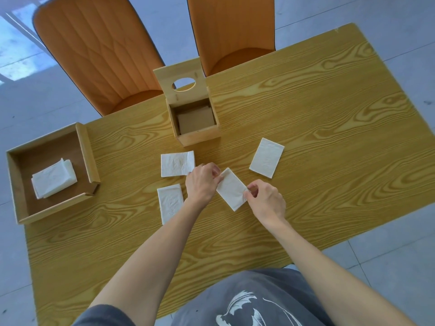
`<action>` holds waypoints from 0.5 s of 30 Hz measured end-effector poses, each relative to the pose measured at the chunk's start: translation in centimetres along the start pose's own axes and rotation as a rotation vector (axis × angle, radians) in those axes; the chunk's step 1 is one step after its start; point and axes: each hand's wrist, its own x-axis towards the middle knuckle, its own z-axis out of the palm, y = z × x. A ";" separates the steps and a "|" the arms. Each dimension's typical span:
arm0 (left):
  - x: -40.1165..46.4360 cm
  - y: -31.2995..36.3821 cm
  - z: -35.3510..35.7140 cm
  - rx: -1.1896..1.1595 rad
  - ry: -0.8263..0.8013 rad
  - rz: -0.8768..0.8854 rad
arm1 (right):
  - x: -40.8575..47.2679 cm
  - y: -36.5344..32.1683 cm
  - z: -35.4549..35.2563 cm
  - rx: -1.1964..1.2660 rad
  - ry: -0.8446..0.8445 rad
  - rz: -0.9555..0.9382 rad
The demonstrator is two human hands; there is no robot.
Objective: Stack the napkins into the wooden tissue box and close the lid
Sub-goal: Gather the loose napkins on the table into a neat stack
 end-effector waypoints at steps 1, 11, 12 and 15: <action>0.0 0.2 -0.1 0.018 0.017 0.008 | 0.1 0.1 -0.2 -0.003 0.007 -0.010; -1.4 9.4 0.9 -0.868 -0.048 -0.396 | 6.9 1.6 -6.5 -0.078 0.175 -0.099; -1.7 10.2 1.4 -0.996 -0.083 -0.496 | 7.8 1.7 -7.1 -0.097 0.170 -0.112; -2.3 12.0 2.8 -1.190 -0.126 -0.705 | 9.9 1.7 -8.3 -0.166 0.126 -0.147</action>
